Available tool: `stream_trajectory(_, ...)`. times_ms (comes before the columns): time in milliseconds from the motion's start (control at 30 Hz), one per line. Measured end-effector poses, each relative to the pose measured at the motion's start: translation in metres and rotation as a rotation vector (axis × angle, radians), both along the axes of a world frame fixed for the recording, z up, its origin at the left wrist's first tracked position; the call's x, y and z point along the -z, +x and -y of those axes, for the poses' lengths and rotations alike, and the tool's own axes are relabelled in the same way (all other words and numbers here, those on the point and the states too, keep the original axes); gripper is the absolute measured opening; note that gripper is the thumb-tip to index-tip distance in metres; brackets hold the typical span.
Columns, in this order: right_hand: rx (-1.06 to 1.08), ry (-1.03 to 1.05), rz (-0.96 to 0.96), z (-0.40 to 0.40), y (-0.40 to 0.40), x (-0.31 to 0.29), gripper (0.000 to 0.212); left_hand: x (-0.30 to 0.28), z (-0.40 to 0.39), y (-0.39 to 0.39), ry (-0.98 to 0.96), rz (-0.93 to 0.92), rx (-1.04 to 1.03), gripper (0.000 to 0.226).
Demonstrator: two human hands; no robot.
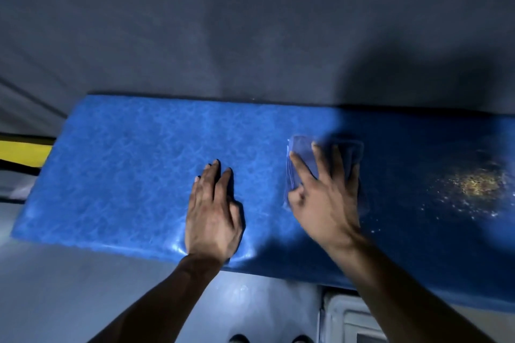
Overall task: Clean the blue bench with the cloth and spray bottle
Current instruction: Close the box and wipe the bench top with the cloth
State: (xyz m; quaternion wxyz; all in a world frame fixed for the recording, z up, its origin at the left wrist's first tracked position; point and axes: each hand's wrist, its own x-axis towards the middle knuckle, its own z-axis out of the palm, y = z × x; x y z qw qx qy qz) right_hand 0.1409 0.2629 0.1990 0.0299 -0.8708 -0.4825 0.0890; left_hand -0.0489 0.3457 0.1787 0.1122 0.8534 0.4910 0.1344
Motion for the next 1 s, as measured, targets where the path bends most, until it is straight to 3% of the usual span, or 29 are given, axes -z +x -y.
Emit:
stream_trajectory(267,0.041,0.209,0.045,0.093,-0.031,0.002,0.063,-0.005,0.002,0.000,-0.056,0.019,0.002,0.058)
stream_trajectory(400,0.048,0.210,0.083,0.104,-0.033,0.005,0.062,-0.009,0.005,0.003,-0.075,0.075,0.061,0.057)
stream_trajectory(533,0.022,0.165,0.107,0.101,-0.028,0.013,0.066,-0.007,0.035,0.042,-0.084,0.071,0.219,0.055)
stream_trajectory(700,0.010,0.090,0.083,0.077,0.002,0.016,0.078,-0.004,0.061,0.082,-0.061,0.003,0.072,0.062)
stream_trajectory(1000,-0.128,0.062,0.004,0.004,0.113,0.012,0.082,0.002,0.065,0.084,0.034,-0.025,0.050,0.063)
